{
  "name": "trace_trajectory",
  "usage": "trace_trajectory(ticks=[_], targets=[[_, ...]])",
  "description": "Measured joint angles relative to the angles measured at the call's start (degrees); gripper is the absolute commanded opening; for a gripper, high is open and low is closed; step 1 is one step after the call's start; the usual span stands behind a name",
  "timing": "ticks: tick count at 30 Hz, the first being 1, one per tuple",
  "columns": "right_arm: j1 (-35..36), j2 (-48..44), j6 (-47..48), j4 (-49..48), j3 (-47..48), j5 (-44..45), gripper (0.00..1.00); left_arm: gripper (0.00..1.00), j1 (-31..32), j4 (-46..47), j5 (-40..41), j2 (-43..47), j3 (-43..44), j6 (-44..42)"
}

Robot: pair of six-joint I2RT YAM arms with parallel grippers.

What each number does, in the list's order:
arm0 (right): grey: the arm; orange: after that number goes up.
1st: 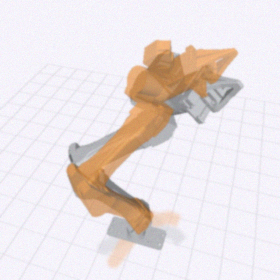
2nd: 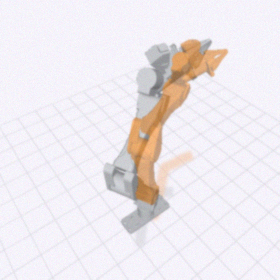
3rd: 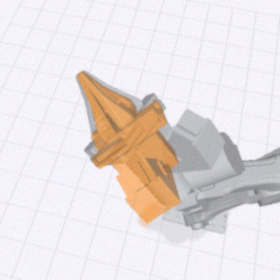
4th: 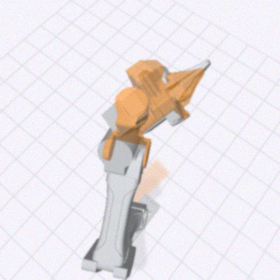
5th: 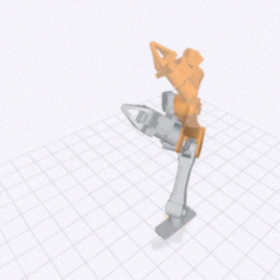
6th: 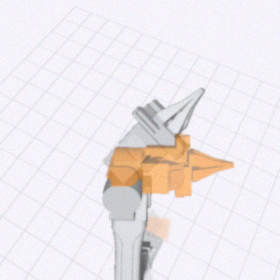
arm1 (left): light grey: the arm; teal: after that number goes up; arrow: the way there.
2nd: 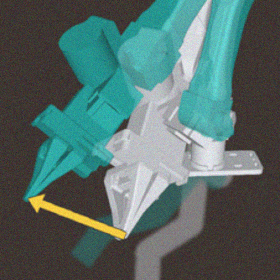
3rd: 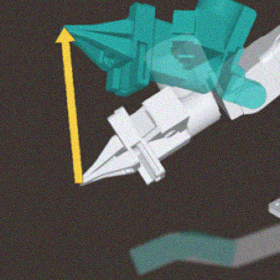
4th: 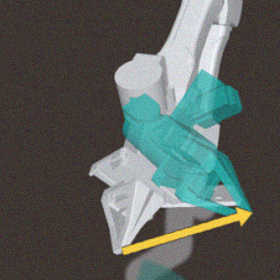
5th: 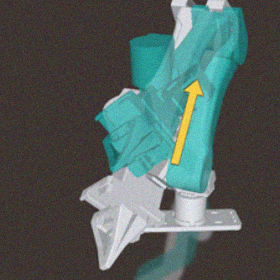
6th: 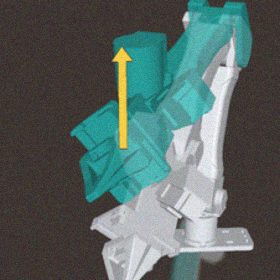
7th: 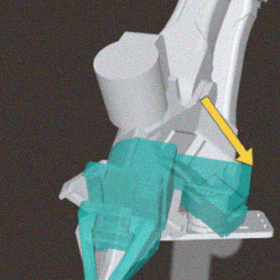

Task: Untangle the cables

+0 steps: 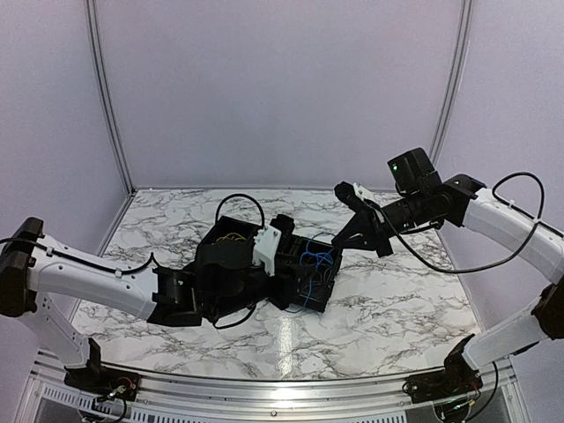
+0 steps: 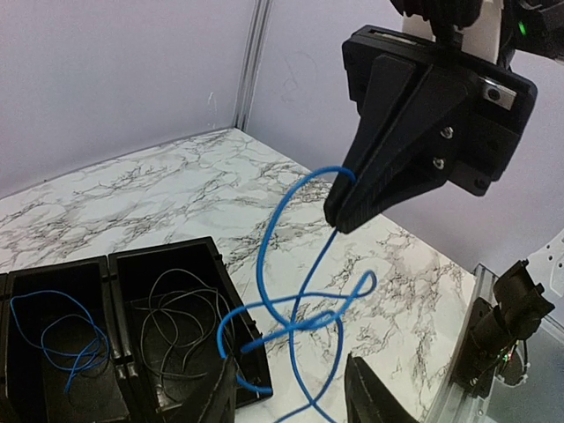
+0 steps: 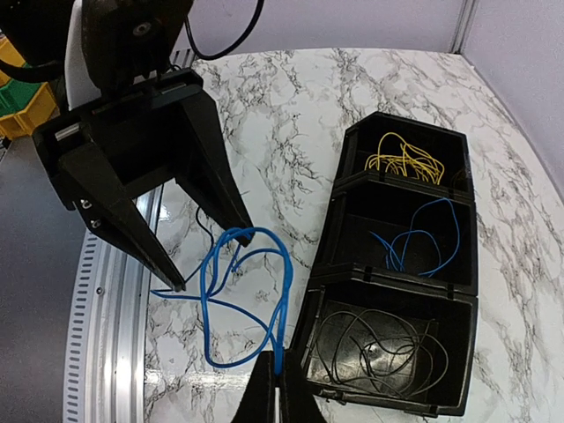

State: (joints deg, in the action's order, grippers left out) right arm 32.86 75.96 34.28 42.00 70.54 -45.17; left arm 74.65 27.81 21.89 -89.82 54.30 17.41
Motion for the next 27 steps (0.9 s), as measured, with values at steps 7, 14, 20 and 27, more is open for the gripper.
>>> trace_trajectory(ticks=[7,14,20,27], targets=[[0.0,0.0,-0.02,-0.02,-0.07,-0.22,0.0,0.37,-2.89,-0.2,-5.27,-4.52,5.11,0.2],[0.0,0.0,-0.15,-0.39,-0.72,-0.39,0.0,0.11,-3.48,-0.26,-8.9,-6.78,7.23,0.52],[-3.1,0.02,-2.03,-1.01,-0.44,-2.69,0.0,0.0,-3.5,0.15,-9.38,-3.89,1.99,2.51],[-10.32,0.11,-6.05,-4.31,0.46,-5.14,0.0,0.0,-3.08,-0.22,-5.95,9.51,-16.13,7.54]])
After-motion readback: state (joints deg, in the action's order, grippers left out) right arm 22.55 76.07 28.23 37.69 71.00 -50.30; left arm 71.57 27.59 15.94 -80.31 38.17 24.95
